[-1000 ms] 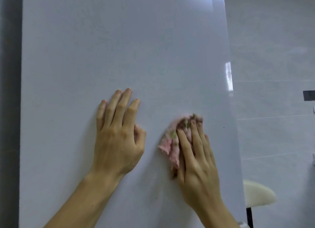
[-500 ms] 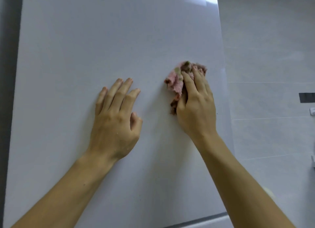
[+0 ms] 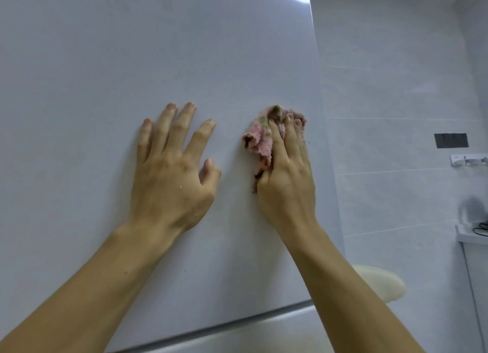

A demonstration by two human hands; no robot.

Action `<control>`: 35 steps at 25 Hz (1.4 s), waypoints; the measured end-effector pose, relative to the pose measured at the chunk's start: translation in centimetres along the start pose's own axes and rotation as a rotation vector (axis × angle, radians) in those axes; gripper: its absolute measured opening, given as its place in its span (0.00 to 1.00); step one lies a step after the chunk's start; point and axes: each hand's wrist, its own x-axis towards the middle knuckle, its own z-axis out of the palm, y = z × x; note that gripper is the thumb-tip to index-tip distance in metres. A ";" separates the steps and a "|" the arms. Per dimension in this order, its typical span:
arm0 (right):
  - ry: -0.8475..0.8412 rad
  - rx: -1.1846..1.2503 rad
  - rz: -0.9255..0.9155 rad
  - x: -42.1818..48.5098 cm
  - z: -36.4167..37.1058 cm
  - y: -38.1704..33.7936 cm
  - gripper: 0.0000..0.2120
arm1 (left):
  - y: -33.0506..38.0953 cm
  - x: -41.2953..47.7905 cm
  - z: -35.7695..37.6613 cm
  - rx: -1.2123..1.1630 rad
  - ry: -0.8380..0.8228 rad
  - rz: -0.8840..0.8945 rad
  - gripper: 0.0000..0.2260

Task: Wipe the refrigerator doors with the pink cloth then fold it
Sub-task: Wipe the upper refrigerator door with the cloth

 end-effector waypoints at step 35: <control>0.072 0.192 0.096 -4.2 -0.4 -0.2 0.29 | -4.7 -3.5 -3.0 0.036 -0.064 -0.014 0.30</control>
